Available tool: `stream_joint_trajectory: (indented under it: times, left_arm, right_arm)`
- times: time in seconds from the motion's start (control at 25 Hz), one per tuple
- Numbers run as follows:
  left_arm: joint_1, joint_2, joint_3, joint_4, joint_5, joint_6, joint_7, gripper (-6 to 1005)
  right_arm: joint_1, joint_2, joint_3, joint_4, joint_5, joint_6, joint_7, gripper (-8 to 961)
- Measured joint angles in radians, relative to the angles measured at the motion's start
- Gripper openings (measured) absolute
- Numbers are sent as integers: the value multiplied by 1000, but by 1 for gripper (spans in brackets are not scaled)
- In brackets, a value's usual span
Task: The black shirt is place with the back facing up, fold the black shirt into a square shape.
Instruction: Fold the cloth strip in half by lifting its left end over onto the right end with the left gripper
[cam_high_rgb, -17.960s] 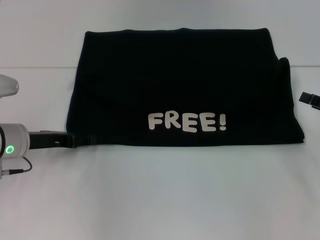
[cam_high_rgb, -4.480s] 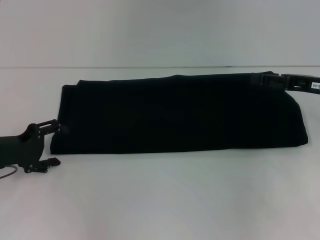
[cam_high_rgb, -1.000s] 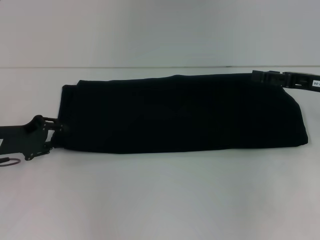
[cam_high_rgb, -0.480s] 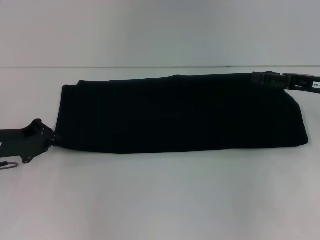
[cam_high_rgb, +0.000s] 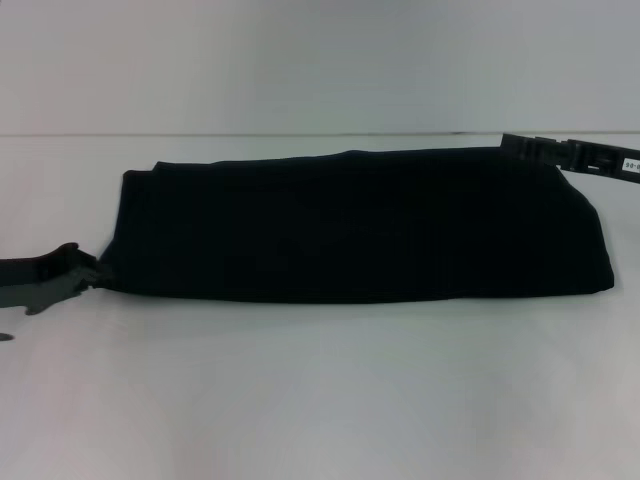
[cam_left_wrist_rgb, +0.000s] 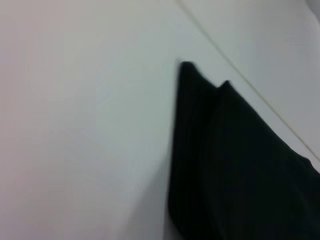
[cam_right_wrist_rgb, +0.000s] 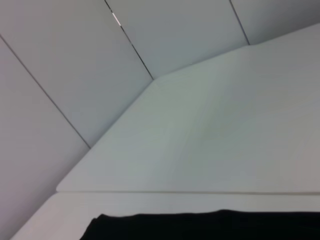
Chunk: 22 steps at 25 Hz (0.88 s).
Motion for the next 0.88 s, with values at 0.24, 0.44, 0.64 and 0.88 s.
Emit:
stream_joint_trajectory:
  times: [0.24, 0.44, 0.64, 0.88]
  left_arm:
    - [57, -5, 1, 107, 6, 35, 143, 27]
    - [135, 4, -4, 215, 17, 67, 173, 27]
    - [190, 22, -69, 303, 70, 128, 204, 27]
    - [194, 41, -169, 315, 133, 163, 245, 27]
  right_arm:
    - [1, 18, -1, 3, 69, 6, -24, 790]
    - [3, 29, -1, 1, 104, 39, -25, 790]
    - [9, 34, 1, 1, 118, 57, -25, 790]
    - [15, 34, -5, -4, 119, 65, -24, 791]
